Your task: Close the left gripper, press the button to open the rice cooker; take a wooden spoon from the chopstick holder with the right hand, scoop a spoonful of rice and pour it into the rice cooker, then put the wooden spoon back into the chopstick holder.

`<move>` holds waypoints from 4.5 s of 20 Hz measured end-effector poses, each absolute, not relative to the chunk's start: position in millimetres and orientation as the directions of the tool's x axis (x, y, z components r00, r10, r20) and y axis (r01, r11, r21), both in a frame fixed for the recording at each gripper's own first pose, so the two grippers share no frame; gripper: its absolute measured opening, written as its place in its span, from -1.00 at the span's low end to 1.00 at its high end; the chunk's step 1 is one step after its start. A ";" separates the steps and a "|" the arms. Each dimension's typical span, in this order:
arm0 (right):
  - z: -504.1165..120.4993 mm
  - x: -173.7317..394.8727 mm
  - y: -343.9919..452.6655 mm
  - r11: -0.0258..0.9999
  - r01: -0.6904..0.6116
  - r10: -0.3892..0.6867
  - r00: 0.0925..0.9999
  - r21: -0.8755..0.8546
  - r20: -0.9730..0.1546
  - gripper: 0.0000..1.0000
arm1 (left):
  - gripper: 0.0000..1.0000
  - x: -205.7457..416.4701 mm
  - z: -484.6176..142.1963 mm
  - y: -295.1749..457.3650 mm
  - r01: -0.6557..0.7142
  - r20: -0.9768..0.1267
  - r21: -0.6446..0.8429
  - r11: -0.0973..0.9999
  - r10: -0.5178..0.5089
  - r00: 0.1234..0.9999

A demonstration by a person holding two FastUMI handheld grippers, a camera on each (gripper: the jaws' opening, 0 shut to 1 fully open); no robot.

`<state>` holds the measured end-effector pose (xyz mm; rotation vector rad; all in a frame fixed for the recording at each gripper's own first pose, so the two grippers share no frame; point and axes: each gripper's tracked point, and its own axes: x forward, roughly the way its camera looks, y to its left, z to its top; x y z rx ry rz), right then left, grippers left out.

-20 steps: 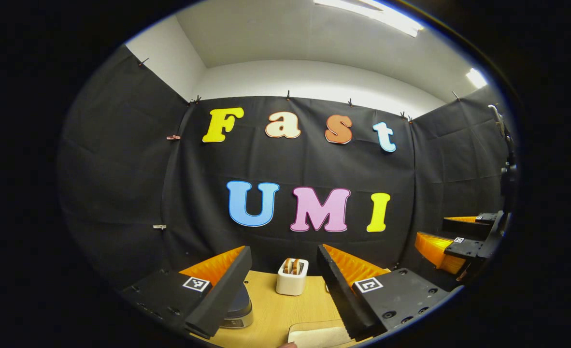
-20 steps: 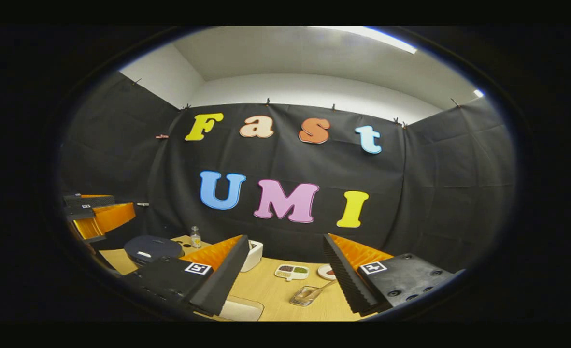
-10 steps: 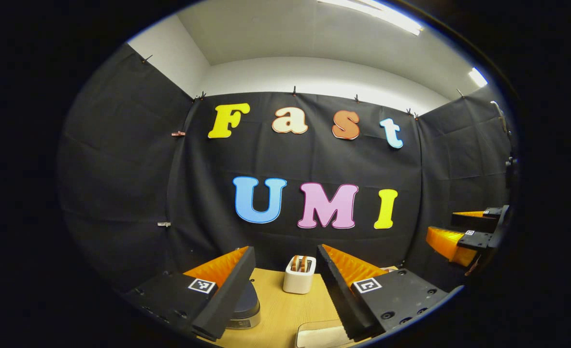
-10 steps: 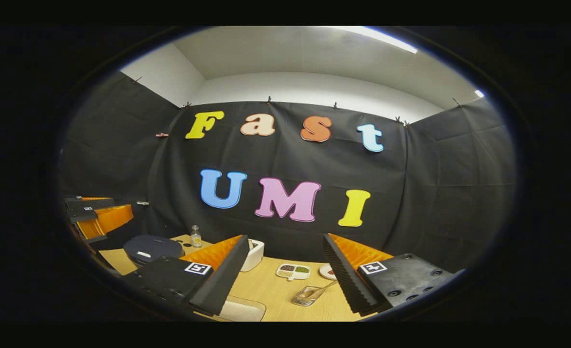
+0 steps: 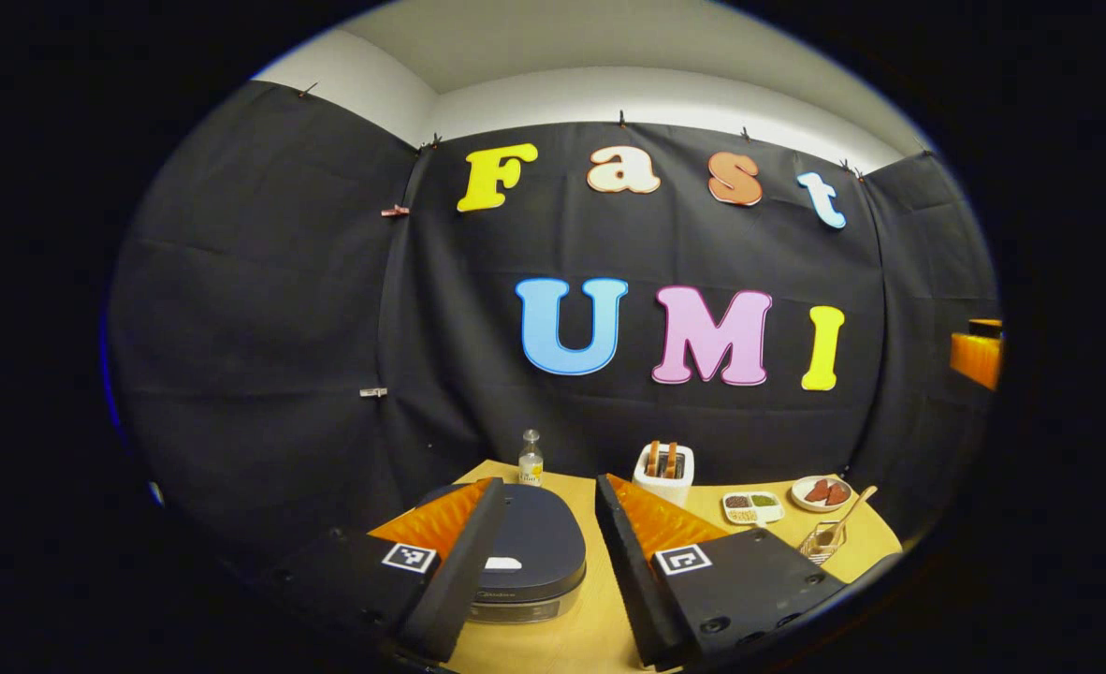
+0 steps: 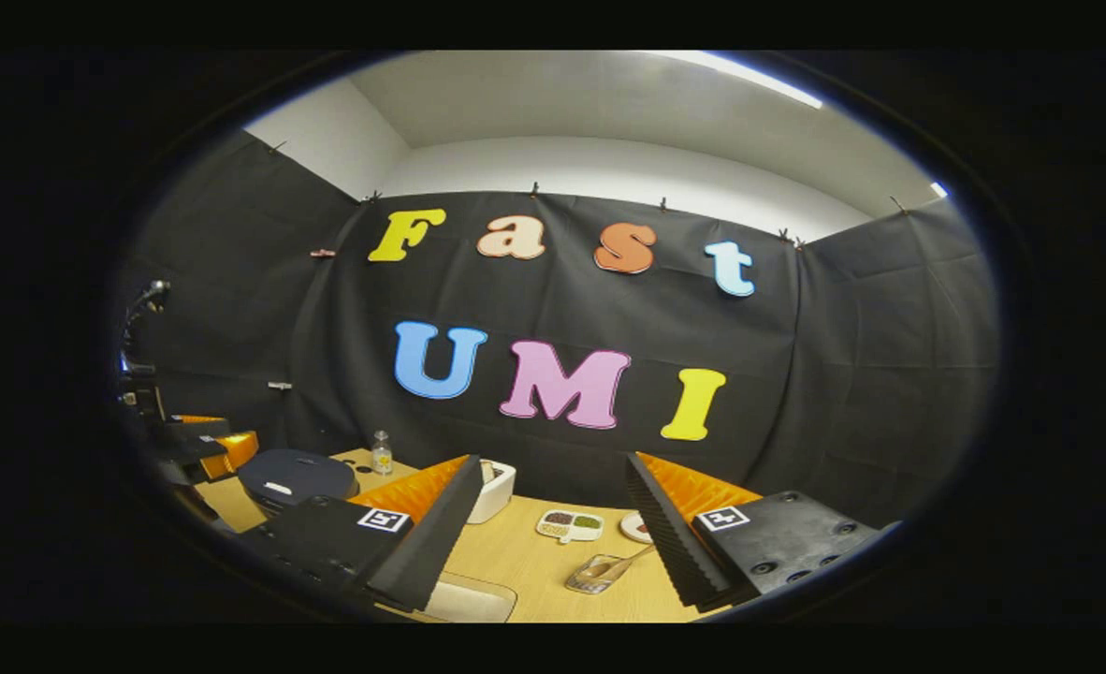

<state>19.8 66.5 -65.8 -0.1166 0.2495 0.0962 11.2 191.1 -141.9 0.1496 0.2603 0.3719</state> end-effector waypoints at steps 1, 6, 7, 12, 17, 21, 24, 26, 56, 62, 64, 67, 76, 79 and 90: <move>-65.0 19.9 67.9 0.988 -0.112 0.083 0.964 -0.104 -0.251 0.91 | 0.36 13.3 -155.3 199.7 -0.345 -0.246 0.192 0.919 0.385 0.889; -62.7 19.4 70.0 0.987 -0.114 0.083 0.965 -0.113 -0.249 0.90 | 0.17 25.0 -211.8 230.8 -0.384 -0.388 0.131 0.914 0.403 0.829; -62.6 18.1 69.0 0.987 -0.113 0.081 0.965 -0.115 -0.251 0.90 | 0.02 27.2 -222.2 242.8 -0.407 -0.409 0.142 0.903 0.427 0.806; -63.1 14.4 61.2 0.988 -0.098 0.065 0.965 -0.121 -0.254 0.90 | -0.55 28.9 -259.3 272.5 -0.475 -0.512 0.126 0.871 0.467 0.721; -65.5 15.1 58.2 0.989 -0.092 0.059 0.963 -0.116 -0.262 0.91 | -0.84 33.0 -295.6 284.5 -0.469 -0.623 0.142 0.872 0.447 0.642; -64.3 15.1 57.9 0.988 -0.096 0.062 0.964 -0.119 -0.257 0.91 | -0.86 35.5 -301.8 285.1 -0.476 -0.655 0.104 0.874 0.420 0.629; -68.2 15.2 55.3 0.989 -0.089 0.056 0.963 -0.116 -0.264 0.91 | -0.86 33.2 -309.2 285.5 -0.413 -0.686 0.209 0.887 0.433 0.584; -69.5 14.1 52.0 0.990 -0.083 0.050 0.962 -0.113 -0.268 0.91 | -0.87 32.3 -311.1 285.4 -0.431 -0.707 0.212 0.877 0.442 0.552; -87.0 9.0 25.0 0.992 -0.048 0.010 0.955 -0.120 -0.298 0.91 | -0.82 61.7 -103.7 214.8 -0.324 -0.230 0.127 0.937 0.346 0.910; -116.8 15.7 -8.3 0.992 0.038 -0.076 0.943 -0.124 -0.323 0.91 | 0.55 31.4 -85.9 156.2 -0.247 -0.175 0.150 0.957 0.272 0.946; -131.8 16.5 -19.4 0.994 0.068 -0.093 0.933 -0.084 -0.347 0.91 | 0.63 21.1 -89.0 148.1 -0.249 -0.169 0.156 0.956 0.274 0.947; -159.3 18.8 -37.6 0.992 0.127 -0.123 0.911 -0.016 -0.395 0.95 | 0.67 9.9 -90.6 141.7 -0.248 -0.164 0.137 0.959 0.269 0.949; -244.1 30.2 -70.8 0.987 0.158 -0.148 0.850 -0.022 -0.505 0.96 | 0.84 -5.7 -92.5 137.8 -0.286 -0.151 0.049 0.957 0.291 0.945; -274.8 40.1 -87.6 0.985 0.174 -0.150 0.830 -0.006 -0.537 0.96 | 0.84 -7.6 -91.6 124.1 -0.285 -0.139 0.086 0.955 0.295 0.945; -394.0 73.9 -142.8 0.981 0.192 -0.139 0.755 0.013 -0.641 0.96 | 0.84 -5.9 -113.6 107.0 -0.423 -0.220 0.078 0.903 0.430 0.876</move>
